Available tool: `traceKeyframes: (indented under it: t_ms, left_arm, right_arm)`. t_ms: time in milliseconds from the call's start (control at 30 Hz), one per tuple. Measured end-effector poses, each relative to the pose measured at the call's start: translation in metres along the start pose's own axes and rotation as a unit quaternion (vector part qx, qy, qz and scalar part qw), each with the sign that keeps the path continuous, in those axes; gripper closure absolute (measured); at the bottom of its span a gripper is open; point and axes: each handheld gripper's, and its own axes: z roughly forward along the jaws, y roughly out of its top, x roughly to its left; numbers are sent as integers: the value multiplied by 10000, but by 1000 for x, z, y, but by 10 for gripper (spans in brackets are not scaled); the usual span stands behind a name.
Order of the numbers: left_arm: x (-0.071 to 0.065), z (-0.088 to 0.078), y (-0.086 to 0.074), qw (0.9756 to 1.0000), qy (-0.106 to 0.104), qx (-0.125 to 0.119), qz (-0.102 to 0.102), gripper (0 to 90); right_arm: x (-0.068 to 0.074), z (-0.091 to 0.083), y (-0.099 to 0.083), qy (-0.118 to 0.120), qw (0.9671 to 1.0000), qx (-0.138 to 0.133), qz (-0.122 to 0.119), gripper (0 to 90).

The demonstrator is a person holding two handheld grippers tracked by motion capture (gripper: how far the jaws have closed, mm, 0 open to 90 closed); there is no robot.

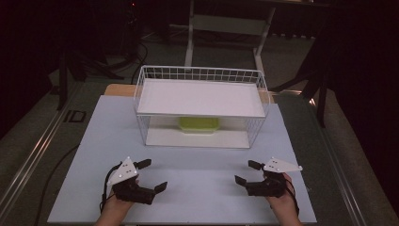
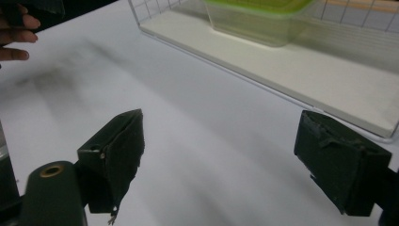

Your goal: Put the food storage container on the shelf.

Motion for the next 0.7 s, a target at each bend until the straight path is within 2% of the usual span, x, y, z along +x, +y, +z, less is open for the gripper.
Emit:
traceKeyframes:
  t_ms: [133, 267, 433, 500, 600, 700]
  left_arm:
    - [1, 1, -3, 10000, 27, 36, 9, 22]
    - [-1, 4, -7, 9997, 87, 128, 184, 22]
    - [1, 9, -9, 9999, 64, 145, 54, 22]
    - [1, 11, -8, 9998, 115, 176, 58, 22]
    - [1, 9, -6, 9993, 231, 204, 209, 22]
    - [2, 6, -4, 9995, 245, 52, 167, 22]
  right_arm:
    - [-5, 3, -4, 62, 10000, 59, 9, 164]
    - [-8, 5, -8, 115, 9999, 99, -36, 165]
    - [-6, 11, -15, 231, 9991, 323, -118, 167]
    - [-6, 11, -14, 245, 9991, 310, -148, 167]
    - [-8, 9, -13, 250, 9994, 219, -124, 166]
    - [-10, 8, -13, 195, 9996, 186, -106, 167]
